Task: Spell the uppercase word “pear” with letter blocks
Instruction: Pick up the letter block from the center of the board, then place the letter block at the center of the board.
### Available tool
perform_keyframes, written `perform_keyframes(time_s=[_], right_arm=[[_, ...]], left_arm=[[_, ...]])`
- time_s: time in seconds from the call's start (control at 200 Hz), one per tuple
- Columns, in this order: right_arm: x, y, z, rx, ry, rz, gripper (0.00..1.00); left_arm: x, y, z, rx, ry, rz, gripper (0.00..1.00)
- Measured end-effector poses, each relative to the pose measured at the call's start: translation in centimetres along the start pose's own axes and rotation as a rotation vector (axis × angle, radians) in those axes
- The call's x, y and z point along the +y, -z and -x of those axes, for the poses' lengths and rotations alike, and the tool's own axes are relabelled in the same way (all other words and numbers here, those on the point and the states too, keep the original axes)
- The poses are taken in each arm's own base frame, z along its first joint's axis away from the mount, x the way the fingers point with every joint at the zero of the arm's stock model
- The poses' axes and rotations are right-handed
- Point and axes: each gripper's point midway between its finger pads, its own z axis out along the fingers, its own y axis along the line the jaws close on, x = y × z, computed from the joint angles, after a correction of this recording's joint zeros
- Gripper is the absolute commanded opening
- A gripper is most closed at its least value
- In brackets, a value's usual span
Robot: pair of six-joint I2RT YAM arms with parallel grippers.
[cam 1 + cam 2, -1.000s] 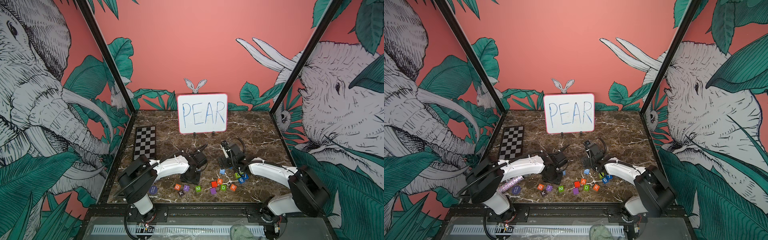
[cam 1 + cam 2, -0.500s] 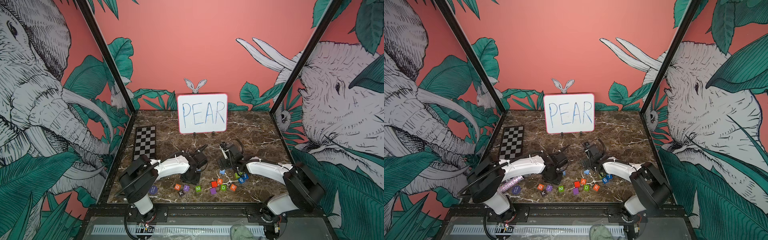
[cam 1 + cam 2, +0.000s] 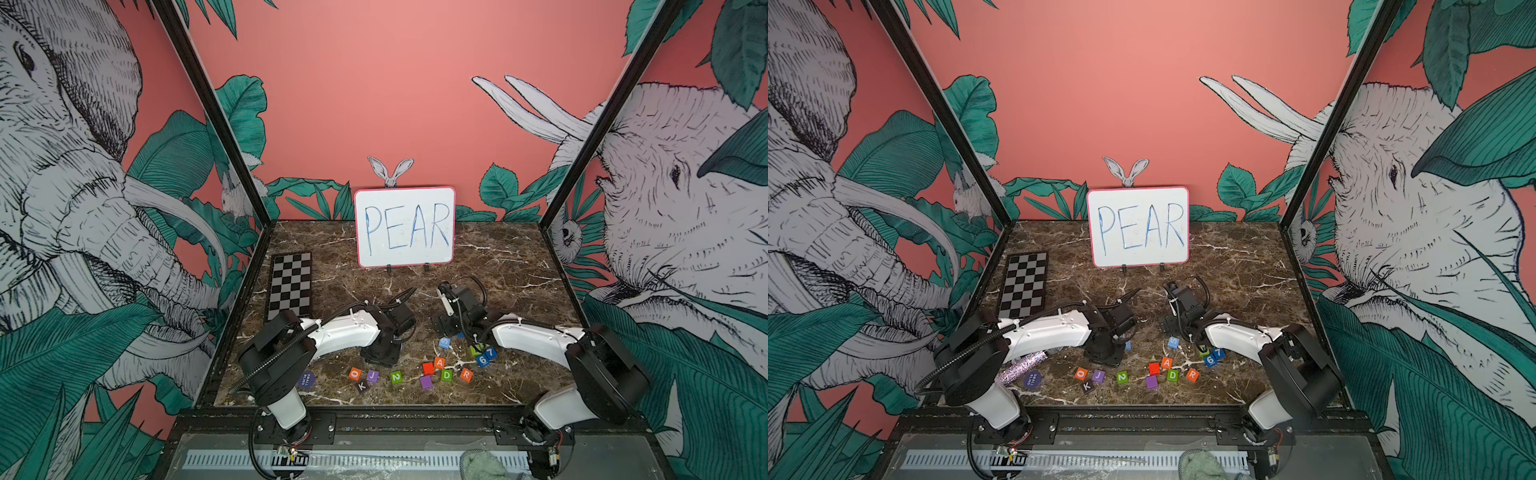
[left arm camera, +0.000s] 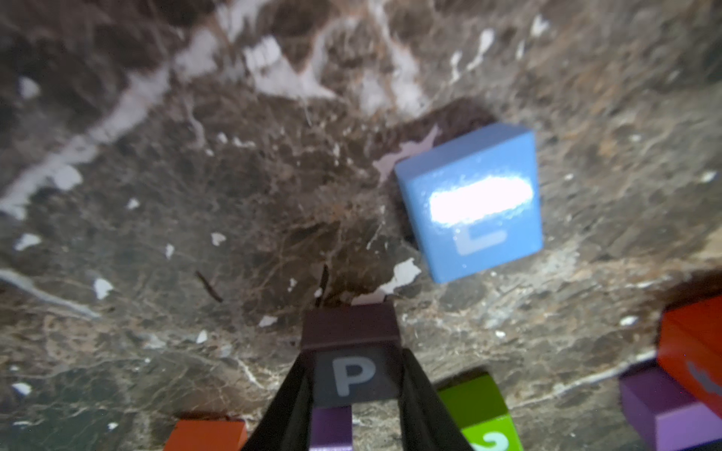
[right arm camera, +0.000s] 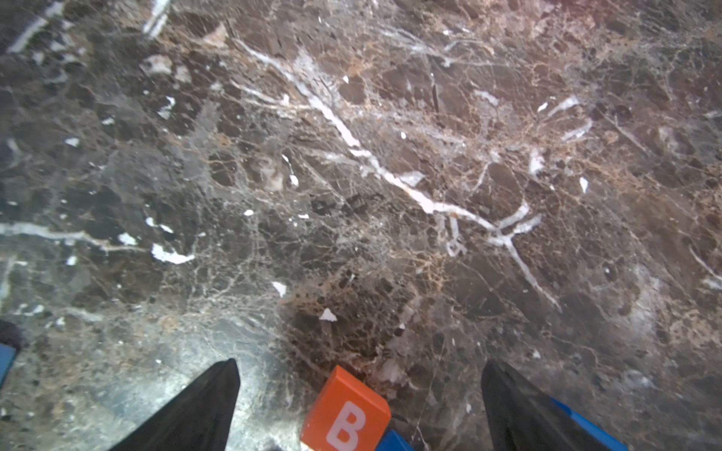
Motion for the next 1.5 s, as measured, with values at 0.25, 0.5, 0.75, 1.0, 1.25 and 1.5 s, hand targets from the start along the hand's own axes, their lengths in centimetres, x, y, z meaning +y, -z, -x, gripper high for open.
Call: perform_keyframes(time_s=[0.25,0.5,0.75,1.0,1.25,1.5], right_arm=[[0.3,-0.1,1.2,-0.048,-0.015,0.013,0.99],[0.3,-1.3,1.0,-0.03,-0.012,0.002,0.99],[0.4,-1.6,2.8,-0.056,-0.016,-0.004,0.99],[0.2,-1.6,2.8,-0.056,-0.016,-0.019,0.99],[0.1,-1.6,2.8,-0.057,-0.024,-0.021,0.99],[0.1,-1.6,3.0,-0.064,-0.04,-0.02,0.99]], left_arm=[[1.2,1.2,4.6,-0.091,0.062,-0.013,0.35],[2.6,1.5,11.9,-0.175,0.11,-0.026,0.35],[4.7,1.4,19.0,-0.235,0.155,-0.016,0.36],[5.7,1.6,21.8,-0.263,0.154,-0.008,0.36],[7.2,1.2,21.8,-0.238,0.167,0.011,0.36],[7.6,0.6,21.8,-0.226,0.174,0.017,0.36]])
